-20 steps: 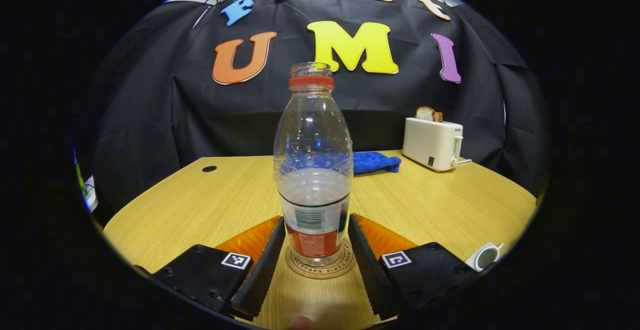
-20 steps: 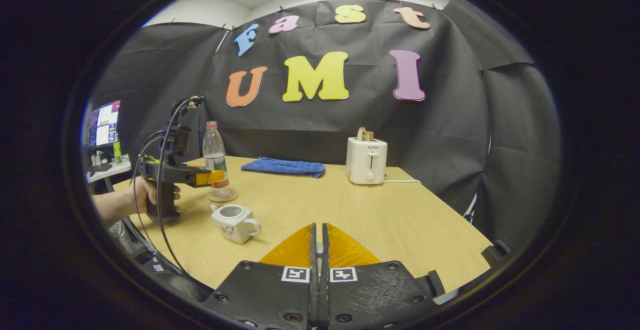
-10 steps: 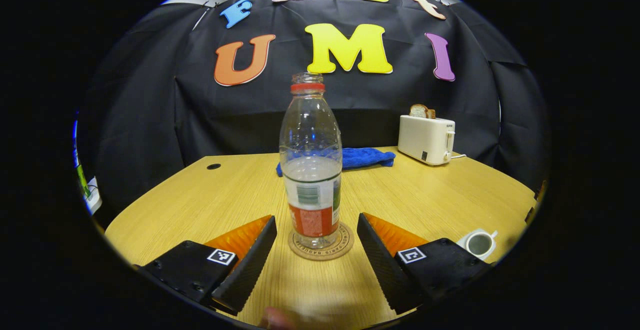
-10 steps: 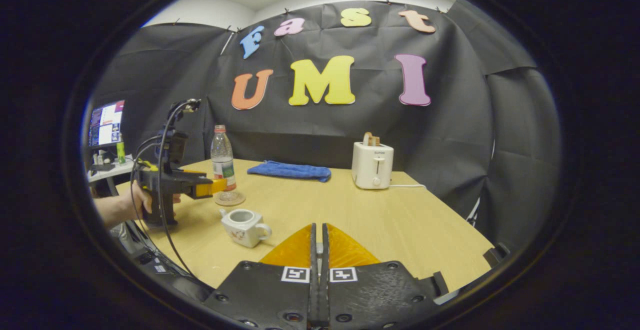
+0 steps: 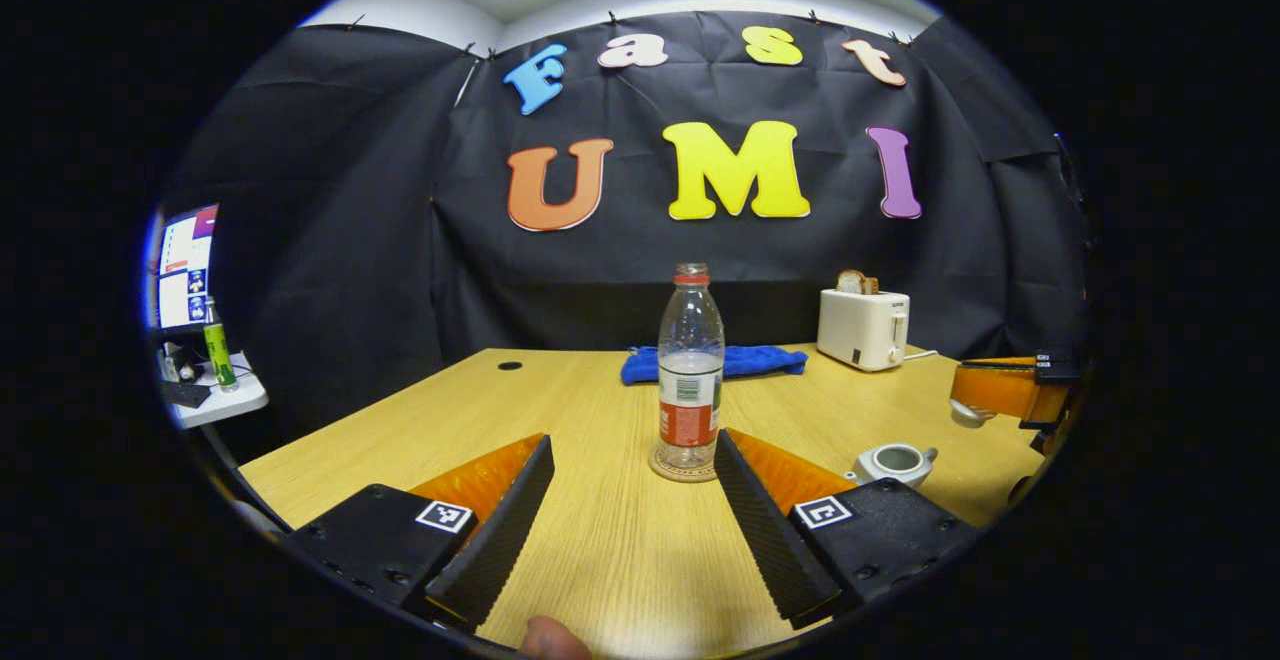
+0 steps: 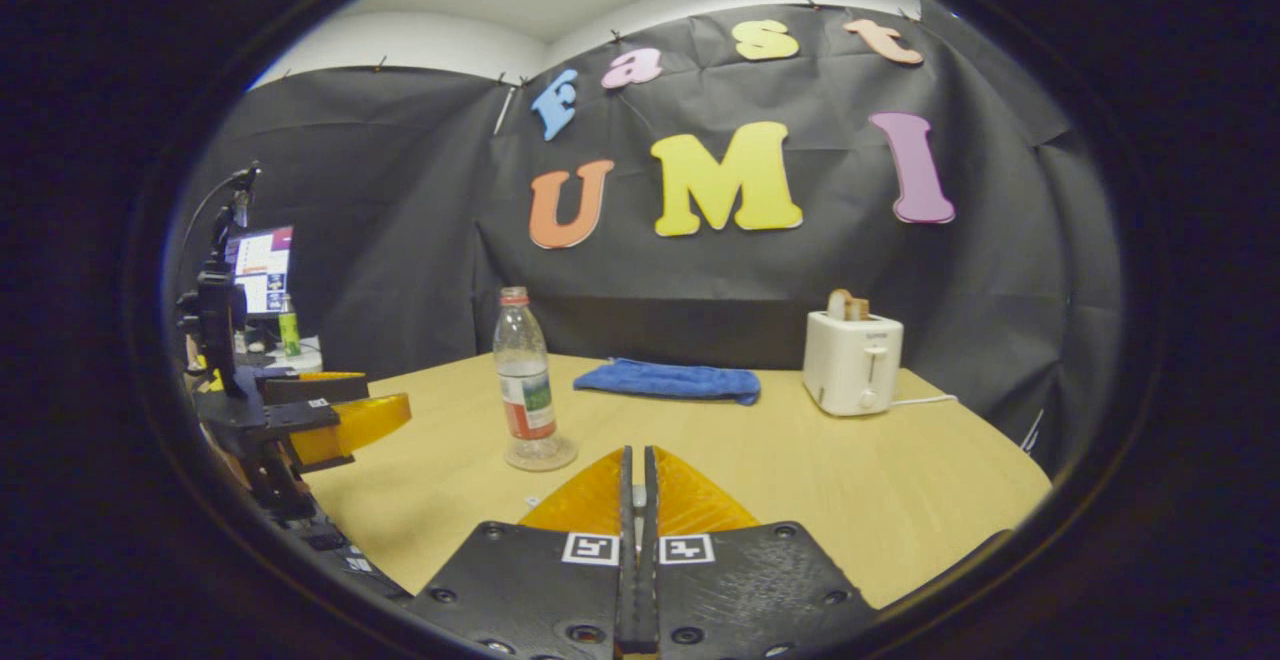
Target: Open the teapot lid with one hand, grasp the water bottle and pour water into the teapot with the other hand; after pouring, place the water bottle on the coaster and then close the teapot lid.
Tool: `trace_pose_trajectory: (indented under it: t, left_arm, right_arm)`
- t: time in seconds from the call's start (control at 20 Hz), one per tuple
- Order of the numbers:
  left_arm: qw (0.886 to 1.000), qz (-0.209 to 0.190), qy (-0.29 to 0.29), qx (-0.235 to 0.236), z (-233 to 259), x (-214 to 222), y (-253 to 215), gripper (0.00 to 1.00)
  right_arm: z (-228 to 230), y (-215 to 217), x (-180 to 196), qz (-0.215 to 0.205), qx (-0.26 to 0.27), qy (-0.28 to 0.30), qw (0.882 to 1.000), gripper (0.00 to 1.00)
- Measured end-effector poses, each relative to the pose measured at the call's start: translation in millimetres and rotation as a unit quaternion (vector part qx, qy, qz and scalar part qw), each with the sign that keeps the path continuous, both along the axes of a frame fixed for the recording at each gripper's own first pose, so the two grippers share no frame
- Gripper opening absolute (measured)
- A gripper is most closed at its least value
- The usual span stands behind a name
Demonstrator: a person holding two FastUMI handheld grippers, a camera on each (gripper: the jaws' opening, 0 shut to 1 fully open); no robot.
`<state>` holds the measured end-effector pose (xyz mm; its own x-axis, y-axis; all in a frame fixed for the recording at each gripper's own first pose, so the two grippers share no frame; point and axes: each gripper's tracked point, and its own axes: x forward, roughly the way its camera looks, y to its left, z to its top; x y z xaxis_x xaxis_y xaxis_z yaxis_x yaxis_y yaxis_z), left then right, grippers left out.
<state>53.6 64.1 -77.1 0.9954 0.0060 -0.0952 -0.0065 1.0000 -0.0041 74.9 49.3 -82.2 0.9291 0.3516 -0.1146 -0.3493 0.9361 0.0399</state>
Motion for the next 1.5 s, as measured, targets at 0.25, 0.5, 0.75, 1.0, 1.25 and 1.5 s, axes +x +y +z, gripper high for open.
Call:
trace_pose_trajectory:
  t: [0.25,0.5,0.75,1.0,1.25,1.5]
  left_arm:
    - [1.000,0.022,-0.003,-0.003,-6,-15,20,1.00]
    - [0.999,0.031,-0.005,-0.021,-8,-14,29,1.00]
    - [0.999,0.029,-0.005,-0.028,-6,-13,30,1.00]
    - [0.999,0.026,-0.007,-0.026,-4,-15,27,1.00]
    - [0.999,0.025,-0.011,-0.029,5,-19,23,1.00]
    - [0.999,0.029,-0.023,-0.040,26,-25,15,1.00]
  right_arm:
    - [-18,24,22,0.017,-0.019,0.006,1.000,0.00]
    - [-31,30,26,0.021,-0.018,0.017,0.999,0.00]
    - [-39,29,25,0.019,-0.024,0.012,0.999,0.00]
    - [-43,26,21,0.017,-0.021,0.011,1.000,0.00]
    - [-44,25,19,0.008,-0.025,0.007,1.000,0.05]
    - [-20,18,15,-0.005,-0.001,-0.010,1.000,0.30]
